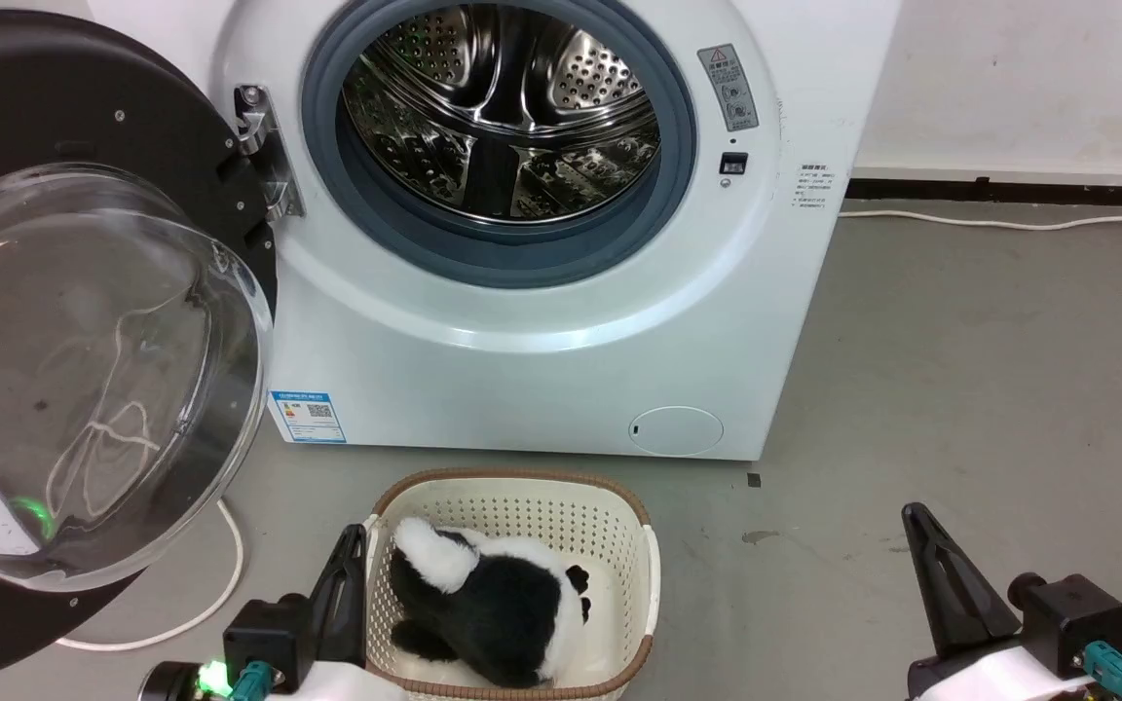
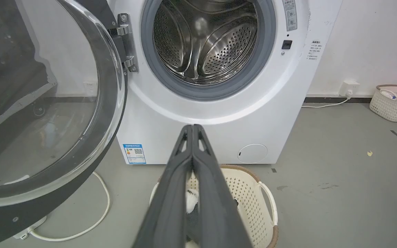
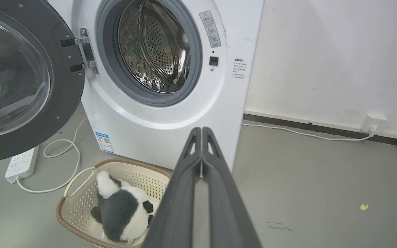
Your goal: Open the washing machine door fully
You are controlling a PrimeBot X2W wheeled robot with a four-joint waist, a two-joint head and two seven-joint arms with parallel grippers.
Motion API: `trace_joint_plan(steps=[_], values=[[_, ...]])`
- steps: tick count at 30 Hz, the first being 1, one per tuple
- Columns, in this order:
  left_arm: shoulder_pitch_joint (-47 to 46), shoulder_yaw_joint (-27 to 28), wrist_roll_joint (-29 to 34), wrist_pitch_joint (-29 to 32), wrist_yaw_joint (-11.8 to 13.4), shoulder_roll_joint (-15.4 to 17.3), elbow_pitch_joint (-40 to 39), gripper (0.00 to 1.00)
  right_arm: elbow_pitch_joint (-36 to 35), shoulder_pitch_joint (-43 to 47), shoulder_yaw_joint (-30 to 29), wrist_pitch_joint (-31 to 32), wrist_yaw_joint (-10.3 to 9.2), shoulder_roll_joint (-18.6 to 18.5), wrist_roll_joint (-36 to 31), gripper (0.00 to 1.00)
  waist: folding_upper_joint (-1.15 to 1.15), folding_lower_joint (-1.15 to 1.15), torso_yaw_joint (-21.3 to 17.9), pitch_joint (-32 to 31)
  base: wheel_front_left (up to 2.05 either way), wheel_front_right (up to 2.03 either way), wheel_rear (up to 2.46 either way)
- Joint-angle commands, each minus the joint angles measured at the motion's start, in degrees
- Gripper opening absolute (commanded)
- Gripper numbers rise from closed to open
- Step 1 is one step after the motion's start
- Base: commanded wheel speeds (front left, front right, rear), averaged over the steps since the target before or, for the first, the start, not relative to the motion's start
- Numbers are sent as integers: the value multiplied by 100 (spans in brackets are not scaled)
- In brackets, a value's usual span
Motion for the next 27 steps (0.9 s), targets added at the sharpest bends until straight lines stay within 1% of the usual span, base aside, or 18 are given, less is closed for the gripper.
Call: trace_joint_plan(steps=[1, 27], values=[[-88, 48, 62, 36, -26, -36, -34, 0, -33, -64, 12, 35, -2, 19, -24, 0, 0, 0, -2, 2, 0, 0, 0], [-166, 266, 239, 352, -109, -68, -187, 0, -77, -159, 47, 353, -3, 28, -90, 0, 0, 0, -41, 31, 0, 0, 0]])
